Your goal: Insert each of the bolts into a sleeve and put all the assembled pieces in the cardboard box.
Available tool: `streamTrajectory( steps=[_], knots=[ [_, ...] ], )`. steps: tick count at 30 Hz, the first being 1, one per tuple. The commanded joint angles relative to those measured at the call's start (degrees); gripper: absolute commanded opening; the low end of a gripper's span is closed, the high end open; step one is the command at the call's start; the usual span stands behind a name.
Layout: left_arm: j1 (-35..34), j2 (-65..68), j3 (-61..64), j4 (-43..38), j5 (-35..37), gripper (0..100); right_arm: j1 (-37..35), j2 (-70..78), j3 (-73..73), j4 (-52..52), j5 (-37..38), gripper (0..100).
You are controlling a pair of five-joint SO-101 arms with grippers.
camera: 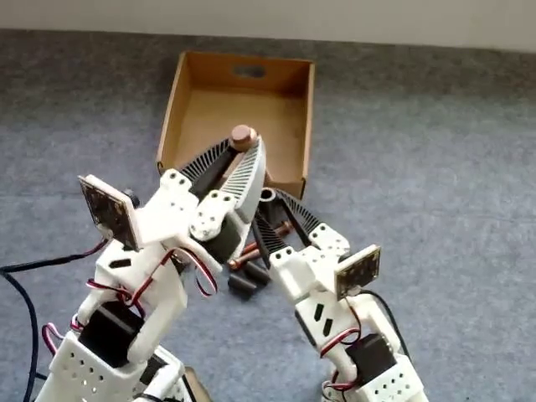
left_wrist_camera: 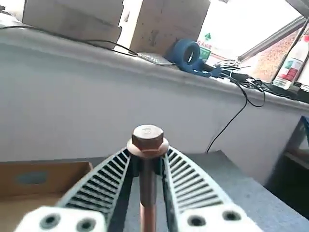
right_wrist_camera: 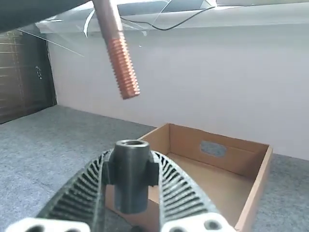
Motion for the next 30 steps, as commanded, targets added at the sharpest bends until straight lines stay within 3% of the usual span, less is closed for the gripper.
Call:
streamTrajectory(
  steps=[1,7,21,30],
  knots=[
    [0.7,0.4,-2.9,1.4,0.0,1,-0.1,-0.7,7.1,0.1,-0.2,0.7],
    [0.7,0.5,-2.9,6.2,-6.8,1,1.9,-0.7,7.1,-0.2,-0.2,0.7],
    [4.9,0.7,-2.3,6.1,-7.1,1,1.9,-0.7,7.1,-0.2,-0.3,0.7],
    [4.5,0.7,4.4,-0.5,-7.4,1,1.9,-0.7,7.1,-0.1,-0.3,0.7]
  ],
)
